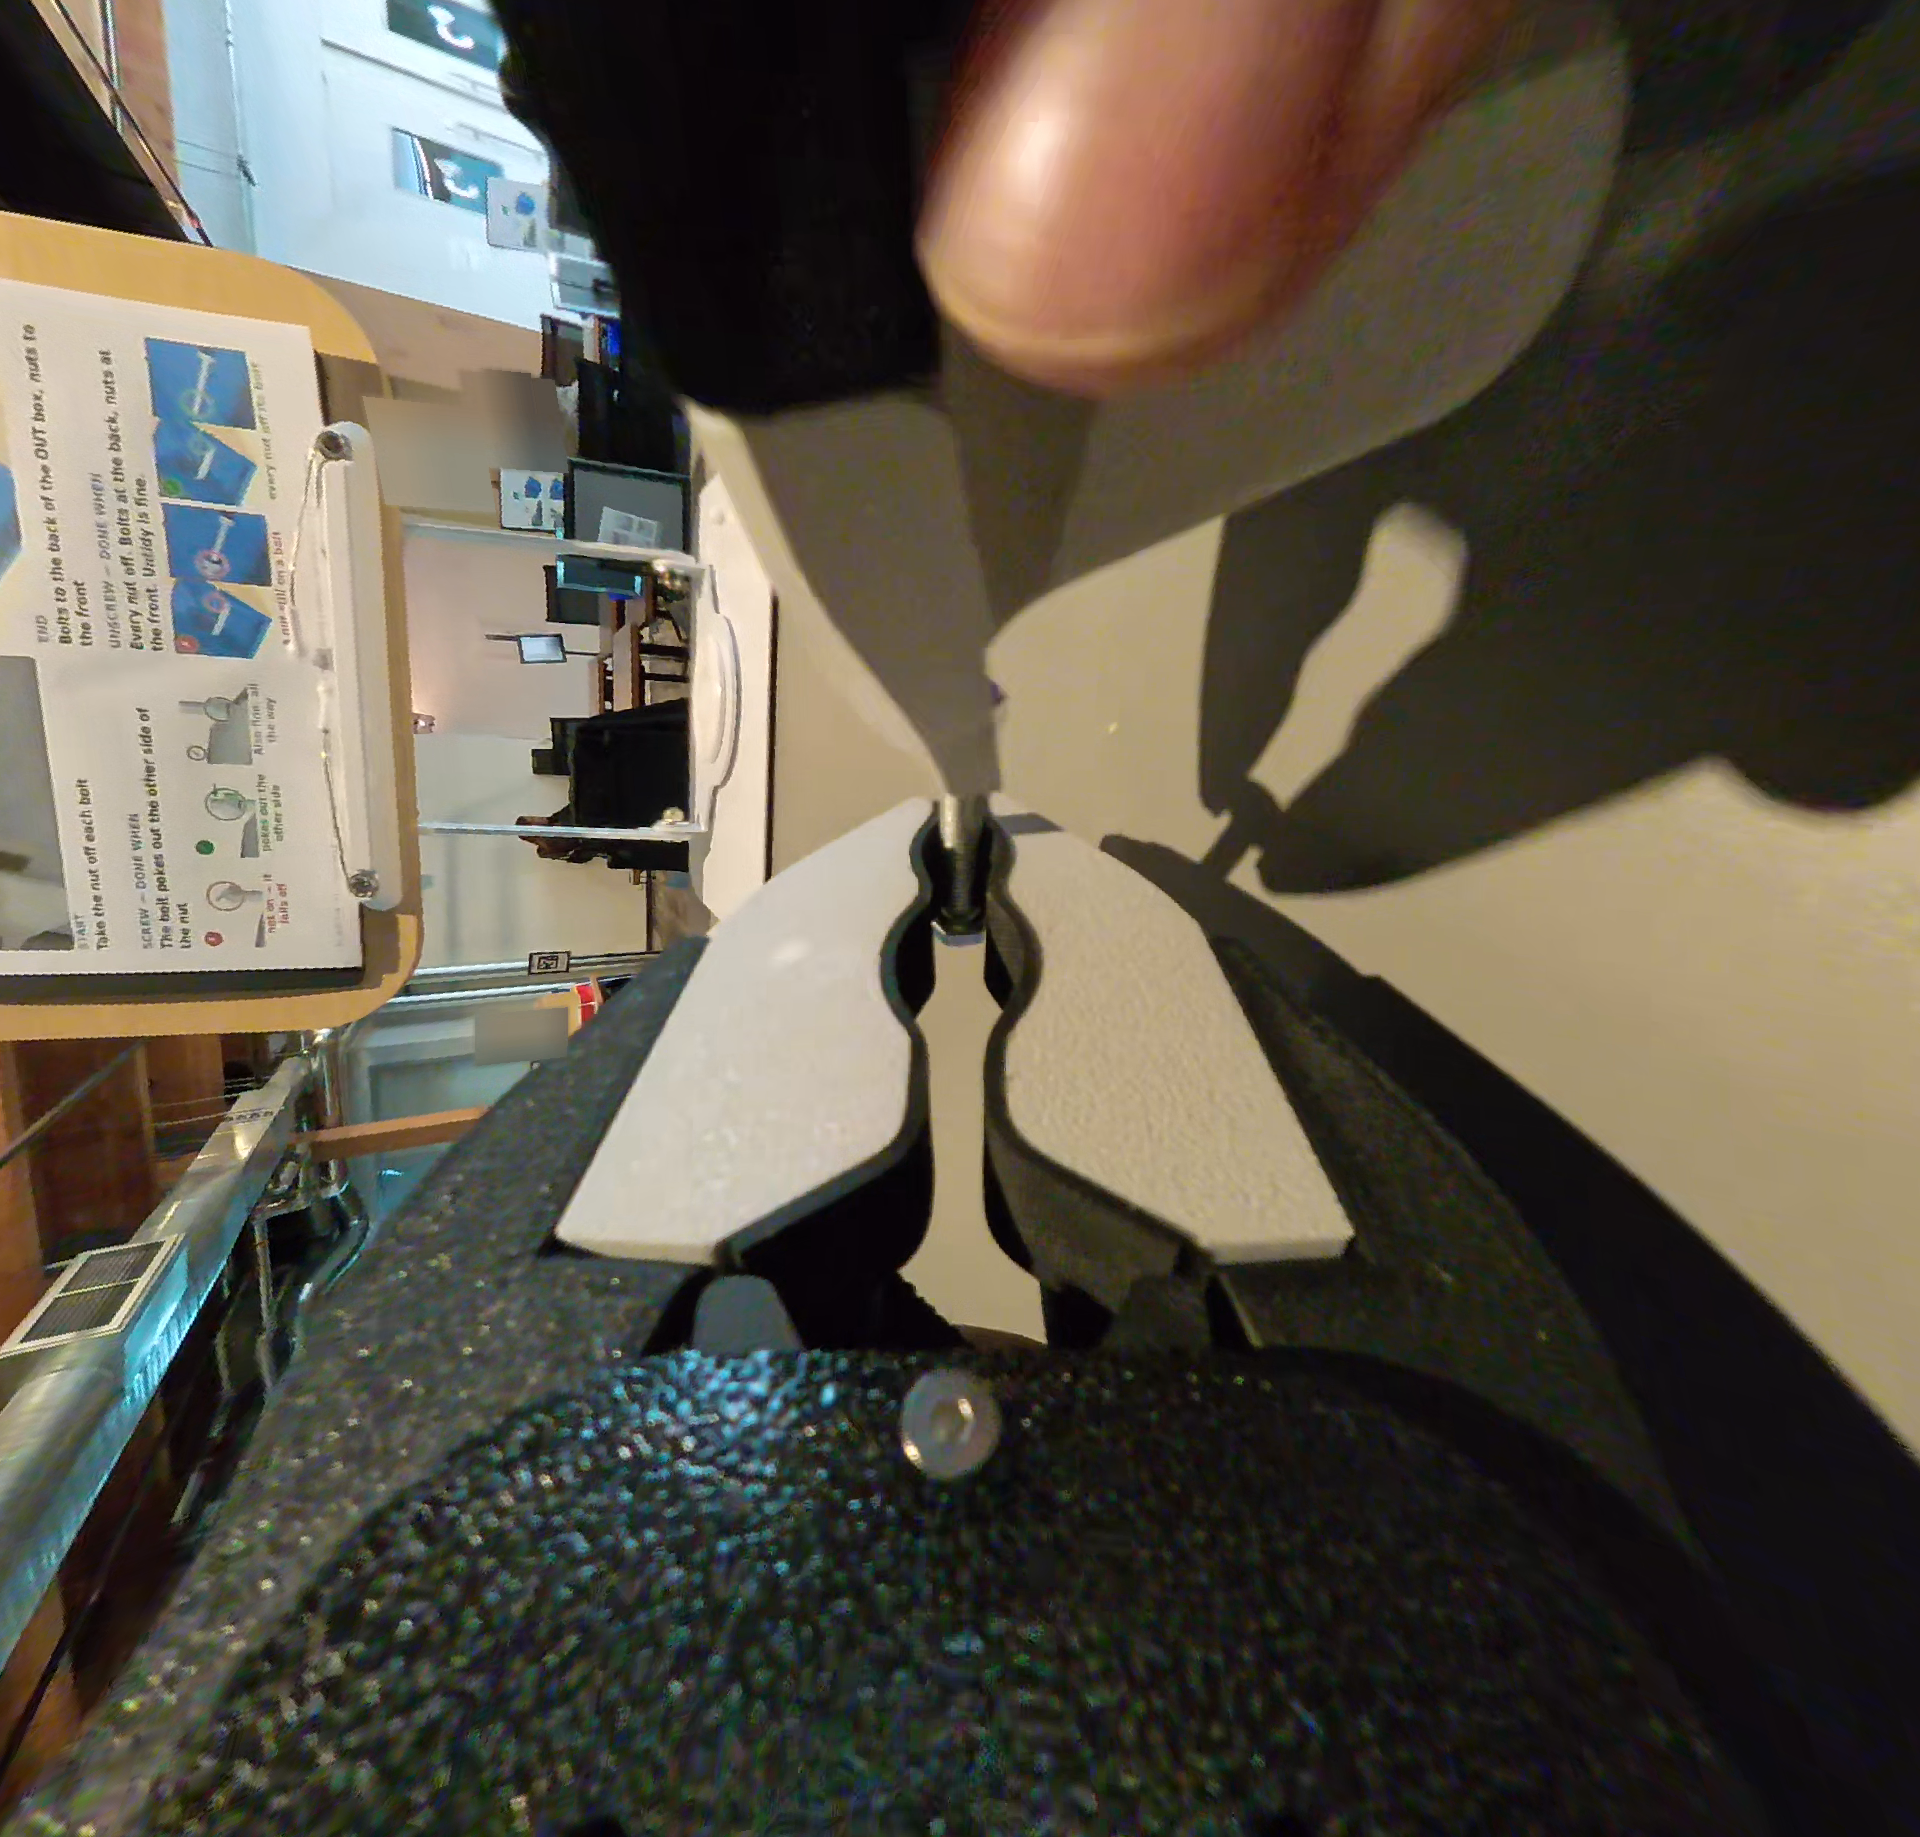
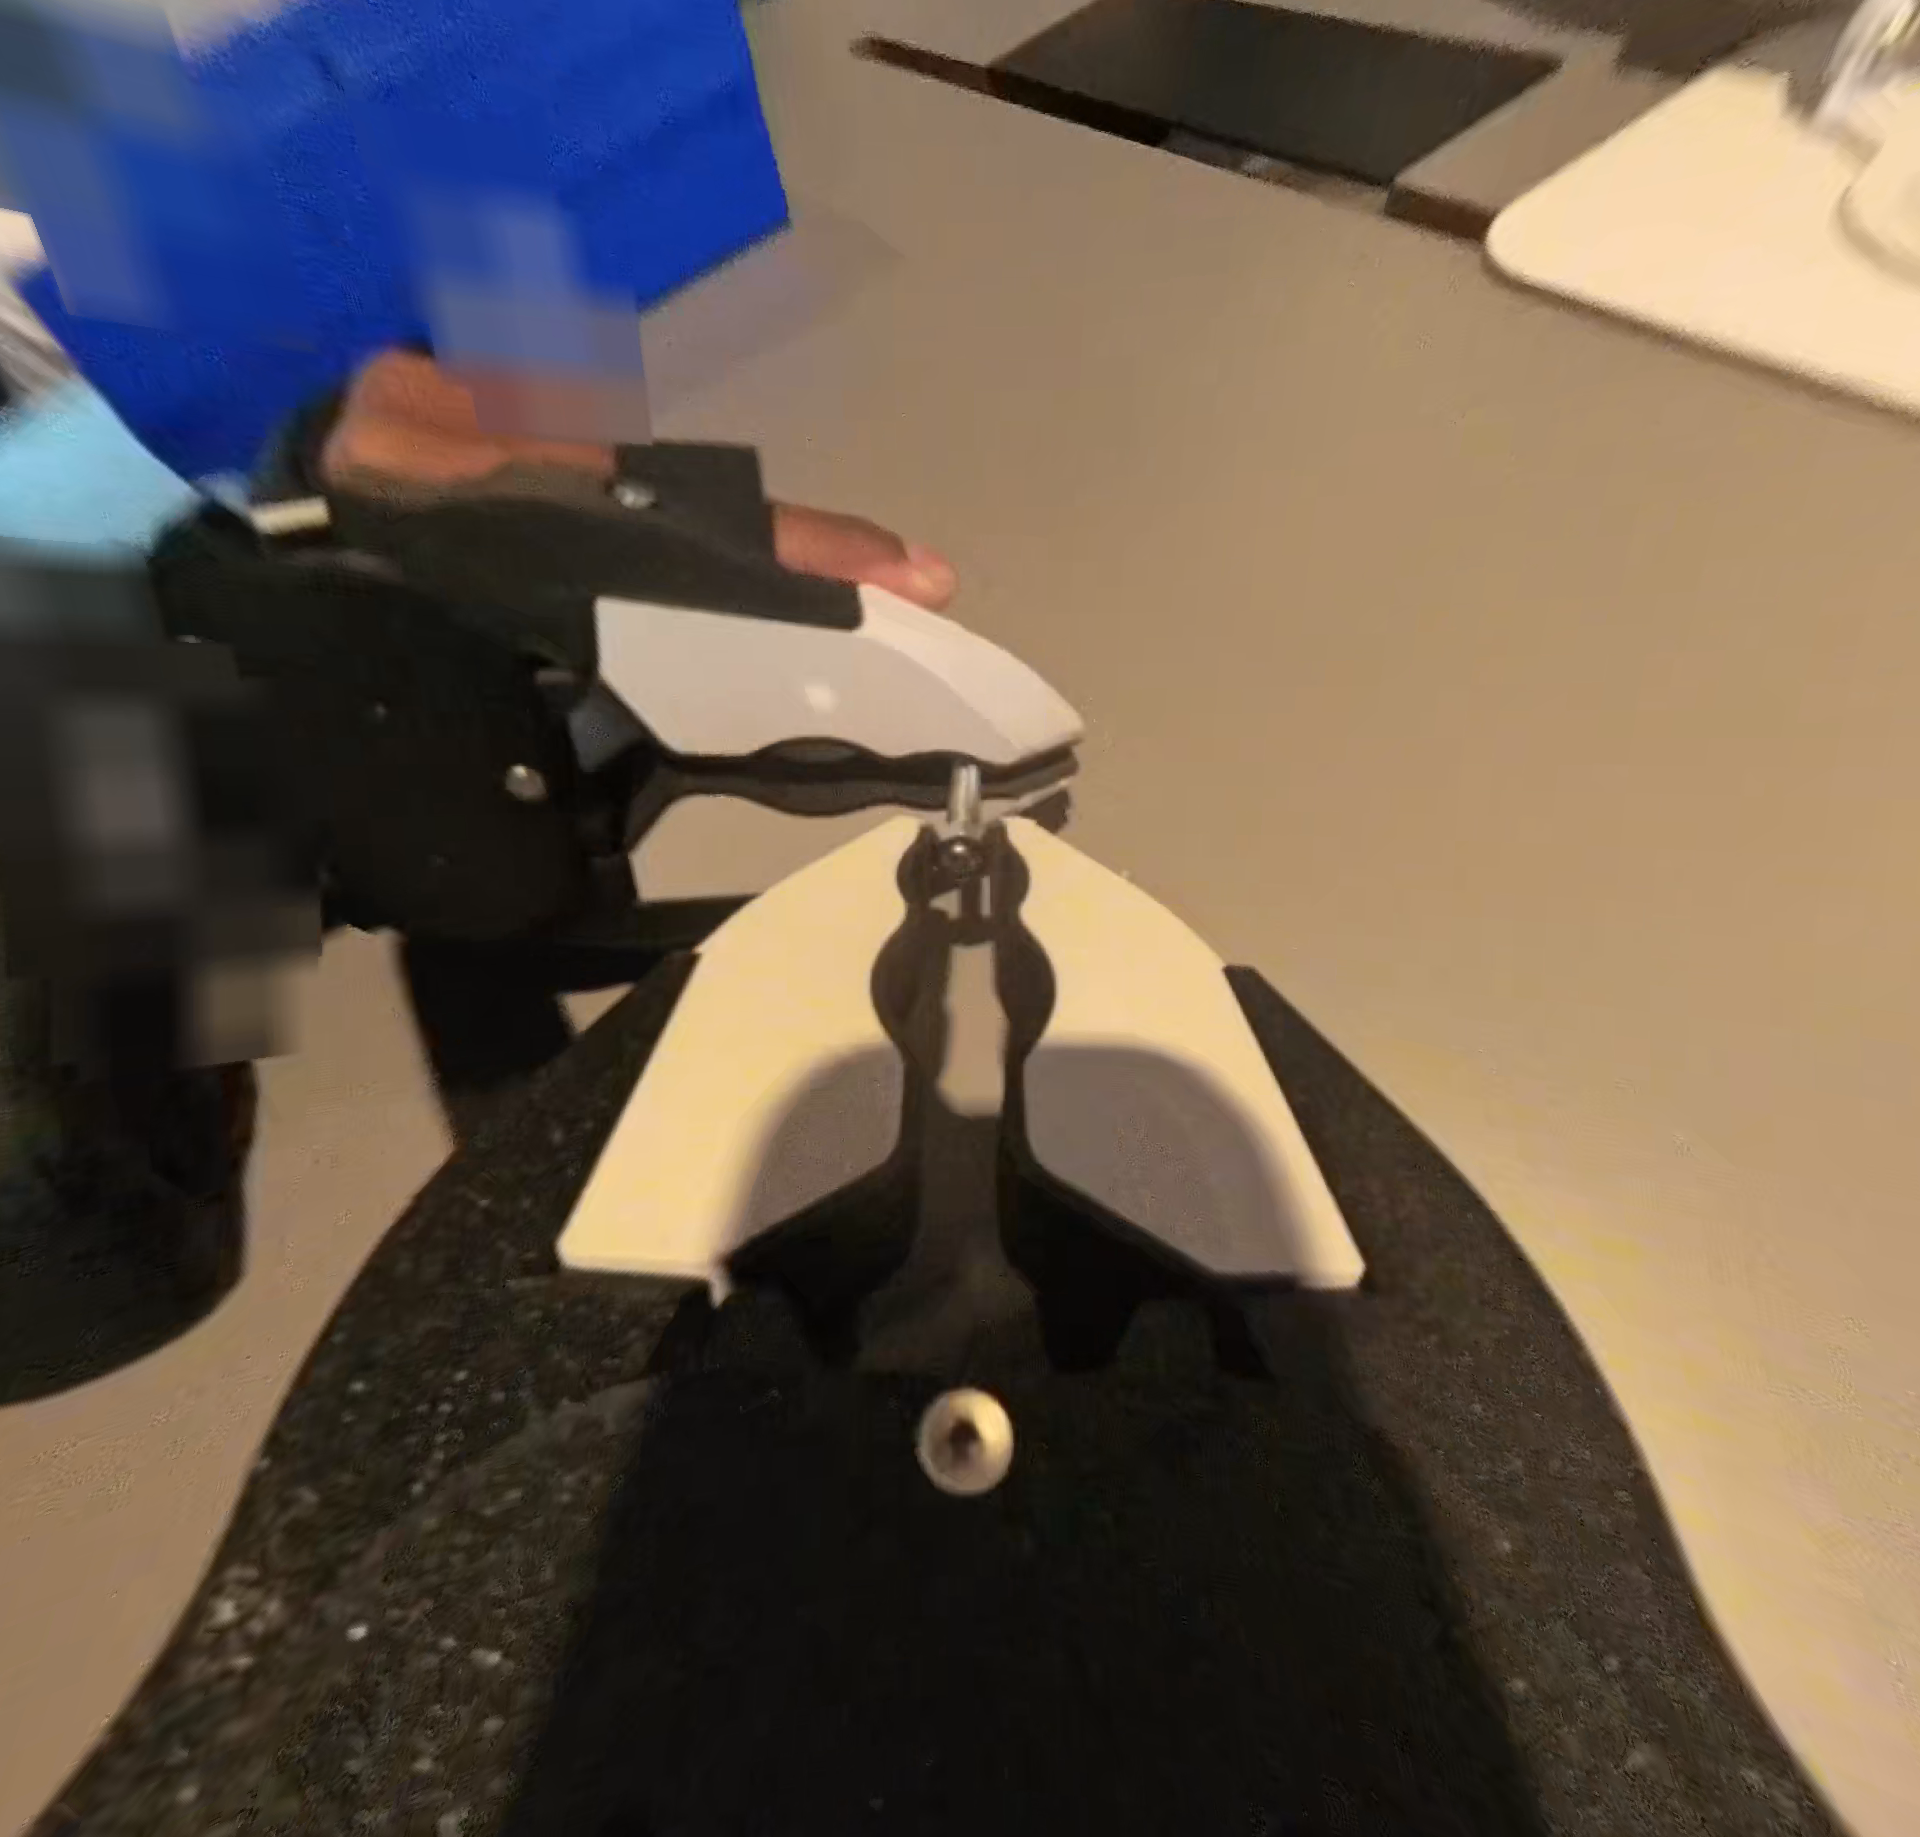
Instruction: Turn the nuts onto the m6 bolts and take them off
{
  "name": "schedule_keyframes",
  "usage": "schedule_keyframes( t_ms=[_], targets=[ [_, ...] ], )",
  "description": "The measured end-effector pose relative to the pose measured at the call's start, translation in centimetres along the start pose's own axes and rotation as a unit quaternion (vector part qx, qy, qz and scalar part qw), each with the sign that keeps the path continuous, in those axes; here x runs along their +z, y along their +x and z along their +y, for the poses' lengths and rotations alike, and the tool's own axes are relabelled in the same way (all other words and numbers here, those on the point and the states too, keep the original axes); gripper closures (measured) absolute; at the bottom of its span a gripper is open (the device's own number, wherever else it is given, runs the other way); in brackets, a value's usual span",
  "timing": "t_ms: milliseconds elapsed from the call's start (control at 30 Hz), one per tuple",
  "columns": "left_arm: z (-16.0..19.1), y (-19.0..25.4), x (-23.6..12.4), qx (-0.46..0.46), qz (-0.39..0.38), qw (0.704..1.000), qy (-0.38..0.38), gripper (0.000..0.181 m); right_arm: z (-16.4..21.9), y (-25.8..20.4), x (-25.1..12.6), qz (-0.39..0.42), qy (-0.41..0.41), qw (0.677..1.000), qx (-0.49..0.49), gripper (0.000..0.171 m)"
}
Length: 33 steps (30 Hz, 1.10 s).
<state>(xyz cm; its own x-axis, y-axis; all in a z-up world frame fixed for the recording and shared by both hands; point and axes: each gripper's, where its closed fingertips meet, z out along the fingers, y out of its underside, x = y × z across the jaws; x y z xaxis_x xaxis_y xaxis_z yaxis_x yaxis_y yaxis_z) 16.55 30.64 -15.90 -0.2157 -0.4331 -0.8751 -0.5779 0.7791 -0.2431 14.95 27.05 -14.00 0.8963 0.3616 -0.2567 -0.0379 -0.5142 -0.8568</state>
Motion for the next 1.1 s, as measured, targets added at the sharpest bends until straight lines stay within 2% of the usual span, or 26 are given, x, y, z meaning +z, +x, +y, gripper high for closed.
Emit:
schedule_keyframes(
  t_ms=[33,100,167,200,300,367,433,467,567,633,667,767,833,900,967,1000,1100],
  targets=[
    [0.0,0.0,0.0,-0.002,0.000,1.000,0.000,0.177,-0.1,-0.1,-0.1,-0.028,0.009,0.999,0.034,0.161],
    [0.1,0.0,0.0,-0.004,0.001,1.000,-0.001,0.177,-0.3,-0.4,0.0,-0.074,0.017,0.995,0.057,0.144],
    [0.2,0.0,0.1,-0.006,0.002,1.000,-0.002,0.177,-0.6,-0.8,0.0,-0.092,0.018,0.995,0.018,0.119],
    [0.2,-0.1,0.1,-0.008,0.002,1.000,-0.001,0.177,-0.7,-0.7,-0.1,-0.084,0.023,0.996,-0.025,0.118],
    [0.3,-0.1,0.0,-0.010,0.003,1.000,-0.002,0.177,-0.6,0.6,-0.3,0.018,0.015,0.976,-0.217,0.118],
    [0.3,-0.1,0.0,-0.010,0.004,1.000,-0.002,0.177,-0.5,0.8,-0.5,0.077,0.007,0.931,-0.356,0.123],
    [0.3,-0.1,0.1,-0.010,0.005,1.000,-0.001,0.177,-0.4,0.6,-0.6,0.115,0.002,0.884,-0.453,0.129],
    [0.3,-0.1,0.1,-0.010,0.005,1.000,-0.001,0.177,-0.3,0.5,-0.6,0.126,-0.001,0.871,-0.475,0.132],
    [0.2,0.0,0.1,-0.009,0.007,1.000,0.001,0.177,0.3,0.2,-0.1,0.122,-0.014,0.866,-0.485,0.137],
    [0.1,0.1,0.1,-0.008,0.007,1.000,0.003,0.177,0.3,0.6,-0.2,0.137,-0.019,0.861,-0.489,0.149],
    [0.0,0.1,0.1,-0.008,0.007,1.000,0.003,0.177,0.2,0.7,-0.2,0.141,-0.021,0.863,-0.485,0.160],
    [0.2,0.0,0.2,-0.002,0.005,1.000,-0.004,0.177,0.4,0.8,0.0,0.131,-0.036,0.902,-0.410,0.161],
    [0.4,-0.1,0.2,-0.002,0.002,1.000,-0.006,0.177,0.4,0.6,0.2,0.104,-0.037,0.947,-0.301,0.161],
    [0.4,-0.1,0.2,-0.002,0.001,1.000,-0.007,0.177,0.4,0.2,0.2,0.053,-0.028,0.987,-0.152,0.161],
    [0.3,-0.1,0.1,-0.004,0.001,1.000,-0.004,0.177,0.4,-0.2,0.2,-0.006,-0.017,0.999,-0.030,0.161],
    [0.2,-0.1,0.1,-0.004,0.002,1.000,-0.003,0.177,0.4,-0.3,0.1,-0.031,-0.017,0.999,-0.001,0.160],
    [0.2,-0.1,0.2,-0.006,0.004,1.000,-0.002,0.177,0.3,-0.1,0.1,-0.047,-0.015,0.998,-0.030,0.134]
  ],
)
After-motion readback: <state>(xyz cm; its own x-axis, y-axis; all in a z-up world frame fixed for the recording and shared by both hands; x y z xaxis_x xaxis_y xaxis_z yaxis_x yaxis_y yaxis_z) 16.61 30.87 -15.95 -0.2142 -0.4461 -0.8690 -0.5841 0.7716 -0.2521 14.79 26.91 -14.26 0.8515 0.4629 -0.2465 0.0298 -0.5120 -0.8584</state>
